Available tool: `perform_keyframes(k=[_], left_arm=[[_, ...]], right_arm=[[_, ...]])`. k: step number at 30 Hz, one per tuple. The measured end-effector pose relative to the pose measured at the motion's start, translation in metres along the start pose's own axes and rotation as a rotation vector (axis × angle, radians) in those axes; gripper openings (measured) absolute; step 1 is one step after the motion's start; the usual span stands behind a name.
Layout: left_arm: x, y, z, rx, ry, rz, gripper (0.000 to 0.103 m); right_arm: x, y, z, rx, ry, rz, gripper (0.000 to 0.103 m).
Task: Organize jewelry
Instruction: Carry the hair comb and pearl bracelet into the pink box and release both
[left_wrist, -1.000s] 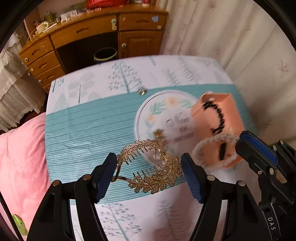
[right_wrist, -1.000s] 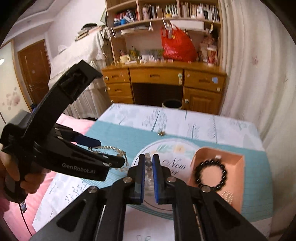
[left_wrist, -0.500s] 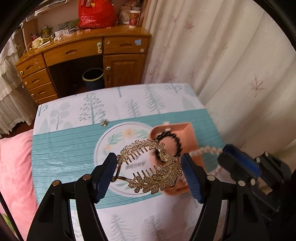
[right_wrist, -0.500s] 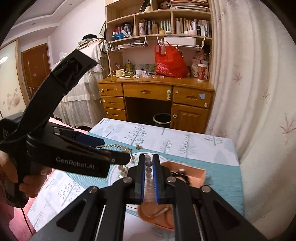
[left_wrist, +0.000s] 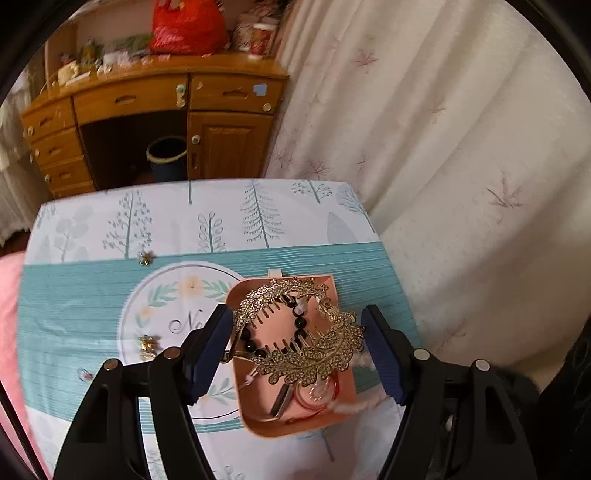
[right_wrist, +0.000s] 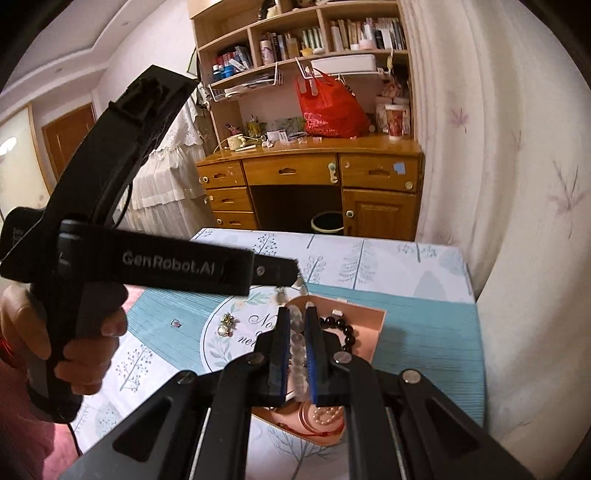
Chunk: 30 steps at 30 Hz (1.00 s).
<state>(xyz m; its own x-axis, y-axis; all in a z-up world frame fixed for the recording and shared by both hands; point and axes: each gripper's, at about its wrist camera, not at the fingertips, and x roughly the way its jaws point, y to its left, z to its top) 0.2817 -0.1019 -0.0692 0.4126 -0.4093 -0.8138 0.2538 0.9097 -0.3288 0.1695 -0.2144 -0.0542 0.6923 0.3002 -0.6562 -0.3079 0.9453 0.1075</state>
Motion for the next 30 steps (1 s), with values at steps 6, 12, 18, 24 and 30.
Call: perform_keyframes(k=[6, 12, 18, 24, 30], left_arm=[[0.019, 0.004, 0.004, -0.050, 0.040, 0.050, 0.089], [0.024, 0.020, 0.005, -0.091, 0.080, 0.091, 0.090], [0.019, 0.041, -0.005, -0.106, 0.136, 0.141, 0.090], [0.012, 0.075, -0.023, -0.126, 0.209, 0.216, 0.090], [0.002, 0.111, -0.037, -0.127, 0.242, 0.275, 0.090]], right_arm=[[0.018, 0.000, -0.016, -0.082, 0.104, -0.045, 0.048], [0.024, -0.009, -0.020, -0.010, 0.141, -0.012, 0.055], [0.037, -0.014, -0.020, 0.103, 0.181, 0.025, 0.066], [0.051, -0.016, -0.017, 0.273, 0.248, 0.096, 0.069], [0.065, -0.006, -0.016, 0.397, 0.291, 0.127, 0.073]])
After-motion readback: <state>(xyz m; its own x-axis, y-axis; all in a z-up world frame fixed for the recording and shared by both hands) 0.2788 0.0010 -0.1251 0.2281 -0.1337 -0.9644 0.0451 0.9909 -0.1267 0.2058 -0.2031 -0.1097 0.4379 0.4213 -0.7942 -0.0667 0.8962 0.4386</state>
